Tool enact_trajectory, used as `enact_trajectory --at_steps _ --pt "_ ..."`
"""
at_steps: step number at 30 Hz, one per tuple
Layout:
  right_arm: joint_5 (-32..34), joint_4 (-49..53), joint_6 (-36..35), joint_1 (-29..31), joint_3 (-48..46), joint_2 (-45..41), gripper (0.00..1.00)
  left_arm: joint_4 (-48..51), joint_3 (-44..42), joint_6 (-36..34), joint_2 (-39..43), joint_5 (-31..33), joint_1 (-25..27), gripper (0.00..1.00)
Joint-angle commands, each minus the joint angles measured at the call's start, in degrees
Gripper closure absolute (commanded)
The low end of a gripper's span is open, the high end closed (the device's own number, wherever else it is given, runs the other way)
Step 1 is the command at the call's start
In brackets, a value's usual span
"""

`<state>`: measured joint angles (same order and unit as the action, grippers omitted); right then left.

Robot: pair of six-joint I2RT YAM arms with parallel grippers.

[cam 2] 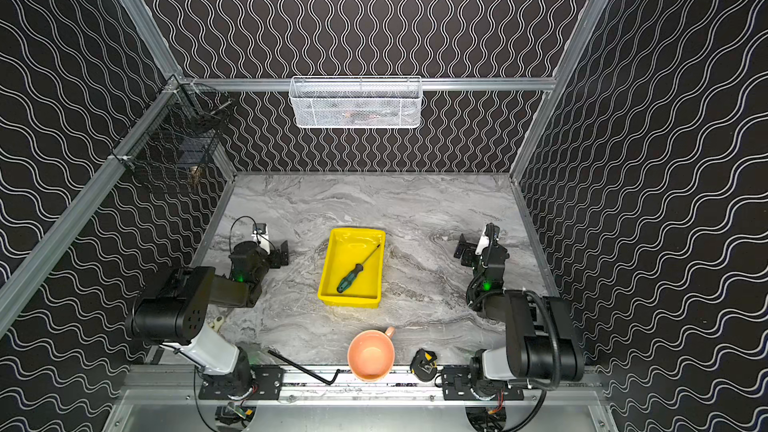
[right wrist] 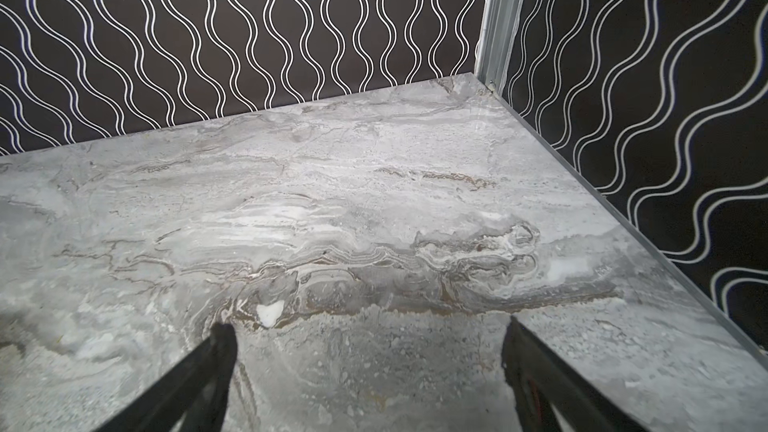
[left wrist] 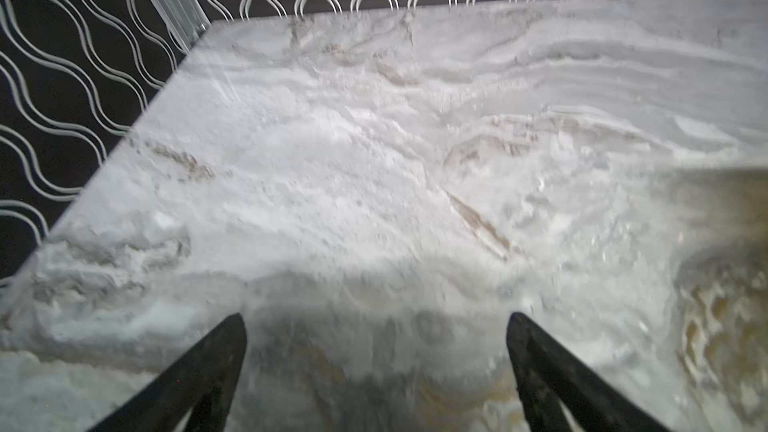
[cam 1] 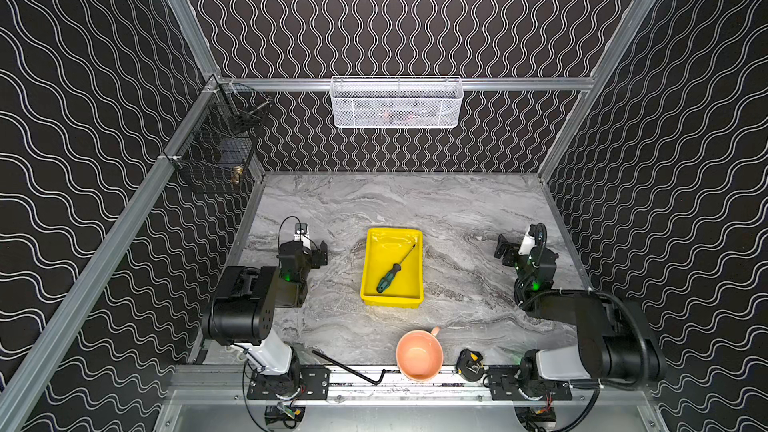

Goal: Put the screwdriver in the bin

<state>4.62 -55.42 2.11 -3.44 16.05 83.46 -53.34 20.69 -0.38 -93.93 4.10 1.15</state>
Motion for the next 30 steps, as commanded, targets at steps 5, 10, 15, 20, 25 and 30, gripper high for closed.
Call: enact_trajectory --at_steps 5,10,15,20,25,30 --pt "-1.62 -15.37 -1.32 0.01 -3.00 4.33 0.00 -5.83 0.19 -1.09 -0.81 -0.85 0.00 0.01" --pt "-1.82 -11.11 -0.98 0.00 -0.60 4.63 0.00 -3.94 1.33 -1.97 -1.04 -0.59 0.65 0.01" --pt "0.91 -12.79 -0.07 -0.03 -1.33 4.78 0.00 -3.02 1.98 -3.31 -1.30 -1.55 1.49 0.01" --pt "0.93 -12.51 -0.66 0.04 -1.05 4.82 0.00 -3.40 1.67 -3.49 -1.20 -2.17 1.49 0.01" --pt "0.43 -12.33 -0.97 0.01 -1.02 4.77 0.01 -4.14 1.16 -3.75 -0.93 -2.94 1.50 0.01" --pt "0.38 -12.31 -0.97 0.01 -1.02 4.78 0.00 -4.42 0.96 -3.68 -1.17 -2.43 1.66 0.01"
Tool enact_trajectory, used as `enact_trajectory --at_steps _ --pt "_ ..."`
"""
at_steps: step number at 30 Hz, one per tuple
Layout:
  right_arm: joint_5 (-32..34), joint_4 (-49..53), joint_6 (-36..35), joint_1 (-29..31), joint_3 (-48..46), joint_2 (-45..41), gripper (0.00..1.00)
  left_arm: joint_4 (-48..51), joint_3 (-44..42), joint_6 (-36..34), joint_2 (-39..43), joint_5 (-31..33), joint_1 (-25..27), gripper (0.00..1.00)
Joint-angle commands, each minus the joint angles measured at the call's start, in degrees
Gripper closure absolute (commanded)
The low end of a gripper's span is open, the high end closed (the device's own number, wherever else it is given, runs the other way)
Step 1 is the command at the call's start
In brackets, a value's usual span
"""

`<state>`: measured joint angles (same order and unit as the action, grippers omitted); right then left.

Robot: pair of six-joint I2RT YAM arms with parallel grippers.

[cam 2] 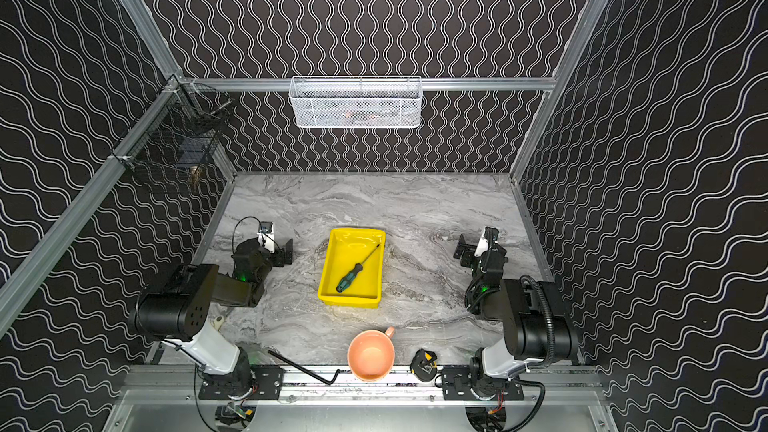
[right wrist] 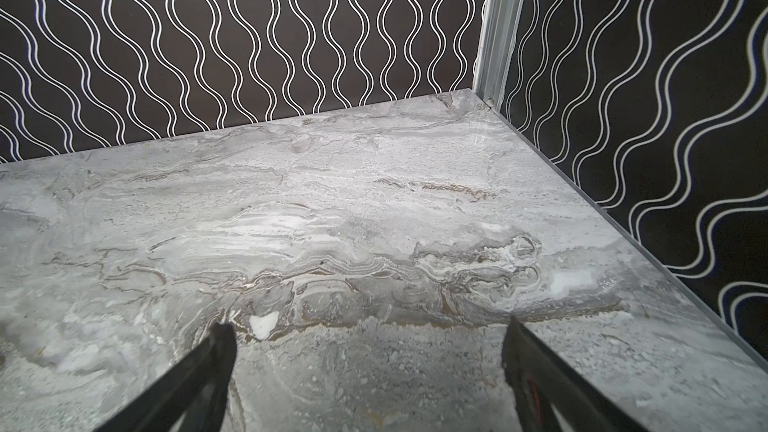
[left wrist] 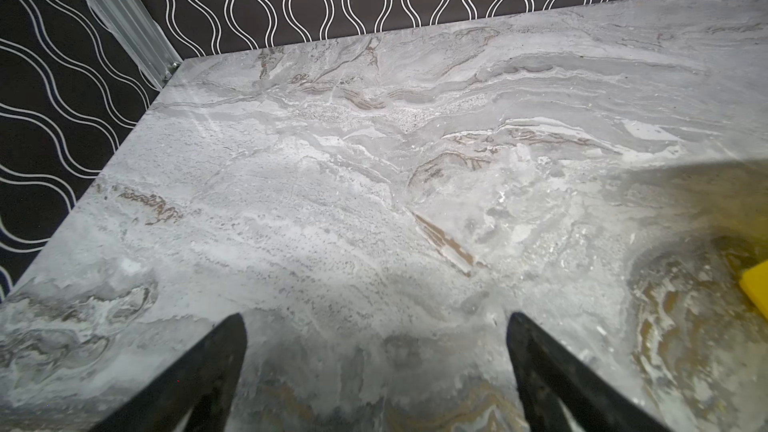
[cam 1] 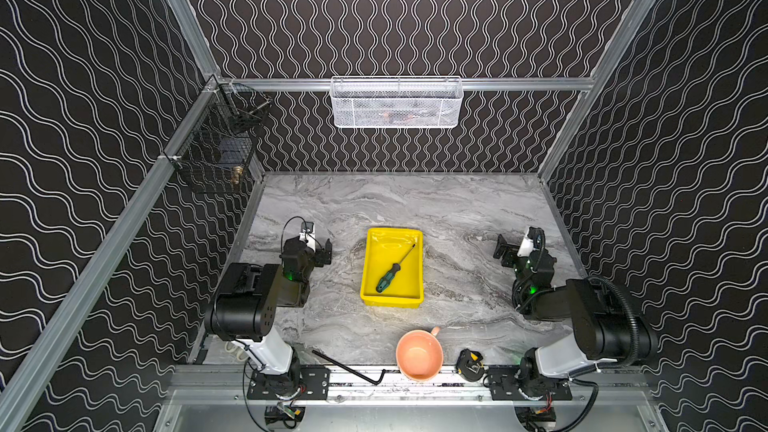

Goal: Put the screwdriver in the bin

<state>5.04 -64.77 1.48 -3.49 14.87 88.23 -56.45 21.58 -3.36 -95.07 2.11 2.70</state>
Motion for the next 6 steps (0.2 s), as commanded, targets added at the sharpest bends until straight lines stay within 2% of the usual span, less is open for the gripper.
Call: enact_trajectory --at_steps 1,6 --pt "-0.11 -3.01 -0.33 0.06 0.16 0.01 0.00 -0.86 0.38 -0.61 -0.15 -0.40 0.11 0.01" --pt "-0.03 -2.99 -0.33 0.06 0.16 0.02 0.00 -2.00 -0.20 -0.69 0.14 -0.26 0.11 0.01"
